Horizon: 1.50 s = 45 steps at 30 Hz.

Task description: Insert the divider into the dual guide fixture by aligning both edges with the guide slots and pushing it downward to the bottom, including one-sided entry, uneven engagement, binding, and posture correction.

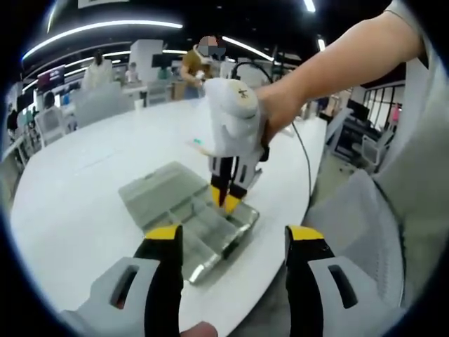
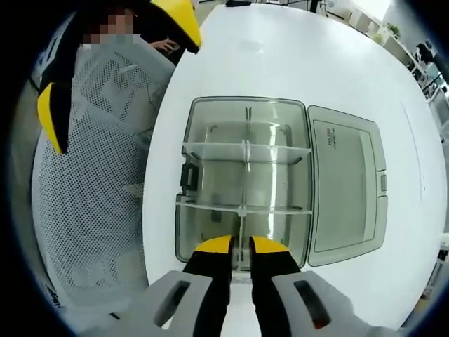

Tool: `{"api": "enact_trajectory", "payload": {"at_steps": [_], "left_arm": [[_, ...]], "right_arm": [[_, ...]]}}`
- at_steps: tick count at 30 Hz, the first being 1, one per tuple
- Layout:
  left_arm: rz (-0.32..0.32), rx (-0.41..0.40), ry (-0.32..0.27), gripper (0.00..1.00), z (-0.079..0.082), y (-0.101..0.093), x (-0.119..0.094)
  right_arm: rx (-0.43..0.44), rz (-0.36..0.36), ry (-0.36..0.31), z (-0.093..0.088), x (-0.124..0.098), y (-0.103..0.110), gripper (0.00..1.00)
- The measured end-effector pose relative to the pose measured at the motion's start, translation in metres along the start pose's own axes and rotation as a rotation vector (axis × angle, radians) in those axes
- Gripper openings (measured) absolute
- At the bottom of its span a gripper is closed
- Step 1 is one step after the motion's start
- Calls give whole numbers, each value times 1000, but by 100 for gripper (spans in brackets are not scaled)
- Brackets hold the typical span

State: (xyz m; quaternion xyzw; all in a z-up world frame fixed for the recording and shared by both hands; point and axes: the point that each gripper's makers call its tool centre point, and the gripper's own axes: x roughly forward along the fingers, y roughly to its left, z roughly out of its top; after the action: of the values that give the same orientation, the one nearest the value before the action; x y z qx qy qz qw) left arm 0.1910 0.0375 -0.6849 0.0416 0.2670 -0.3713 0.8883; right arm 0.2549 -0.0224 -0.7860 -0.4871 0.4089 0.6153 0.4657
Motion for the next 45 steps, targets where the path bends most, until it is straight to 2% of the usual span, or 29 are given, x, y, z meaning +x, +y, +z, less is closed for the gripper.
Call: {"api": "enact_trajectory", "payload": {"at_steps": [5, 20, 35, 45], "left_arm": [[-1, 4, 2, 58, 1, 0, 0], [-8, 19, 26, 58, -3, 5, -7], [-32, 36, 55, 58, -13, 5, -21], [-26, 44, 54, 59, -13, 17, -29]], "right_arm": [[20, -17, -34, 1, -7, 0, 7], [107, -73, -233, 14, -27, 11, 11], [174, -116, -392, 31, -43, 30, 23], [226, -142, -487, 37, -54, 40, 31]]}}
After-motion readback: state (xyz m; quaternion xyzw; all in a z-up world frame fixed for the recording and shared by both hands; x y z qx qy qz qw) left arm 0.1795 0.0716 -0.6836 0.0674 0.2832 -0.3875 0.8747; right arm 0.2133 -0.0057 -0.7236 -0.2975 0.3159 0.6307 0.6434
